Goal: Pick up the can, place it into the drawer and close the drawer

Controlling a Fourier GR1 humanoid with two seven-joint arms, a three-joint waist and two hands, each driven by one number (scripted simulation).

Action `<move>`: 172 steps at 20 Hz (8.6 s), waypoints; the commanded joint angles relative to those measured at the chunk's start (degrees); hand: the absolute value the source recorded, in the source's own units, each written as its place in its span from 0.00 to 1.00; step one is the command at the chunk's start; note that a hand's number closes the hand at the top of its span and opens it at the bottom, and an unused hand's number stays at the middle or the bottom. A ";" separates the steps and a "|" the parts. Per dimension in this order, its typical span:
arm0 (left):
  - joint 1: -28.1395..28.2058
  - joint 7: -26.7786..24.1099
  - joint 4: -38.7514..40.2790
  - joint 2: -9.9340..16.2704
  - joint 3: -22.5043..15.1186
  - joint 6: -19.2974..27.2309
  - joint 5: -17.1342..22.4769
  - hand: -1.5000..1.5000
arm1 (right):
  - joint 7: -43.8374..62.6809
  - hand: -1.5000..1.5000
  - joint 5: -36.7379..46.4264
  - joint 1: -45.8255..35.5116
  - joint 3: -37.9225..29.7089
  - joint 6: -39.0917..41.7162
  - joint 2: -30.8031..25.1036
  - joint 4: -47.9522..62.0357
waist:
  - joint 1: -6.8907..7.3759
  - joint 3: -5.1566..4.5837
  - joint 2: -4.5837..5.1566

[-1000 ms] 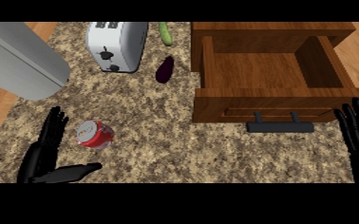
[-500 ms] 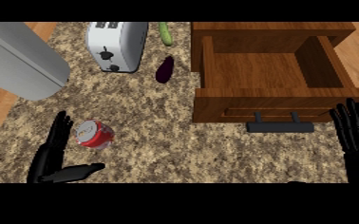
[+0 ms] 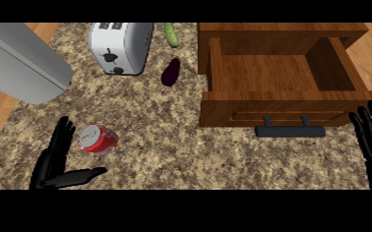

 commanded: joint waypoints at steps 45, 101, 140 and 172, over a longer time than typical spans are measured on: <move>-17.14 2.88 6.65 -3.23 -3.35 5.06 6.81 1.00 | 2.97 0.00 -4.49 1.35 -4.56 3.73 0.04 -3.92 | -0.16 0.01 0.01; -83.47 36.69 24.06 -8.36 -30.95 37.71 13.21 1.00 | 1.65 0.00 -4.80 -0.90 -4.79 2.22 -0.55 -1.42 | -2.13 0.09 0.42; -83.62 22.86 42.25 -8.36 -51.05 49.62 30.07 0.00 | 5.34 0.00 -1.40 -8.07 0.13 0.79 -1.55 -2.02 | -8.24 0.18 2.01; -84.41 16.12 38.42 -8.36 -50.40 56.13 41.10 0.00 | -4.56 0.00 40.67 -14.16 11.34 -2.67 -14.03 -0.68 | -3.11 0.08 1.07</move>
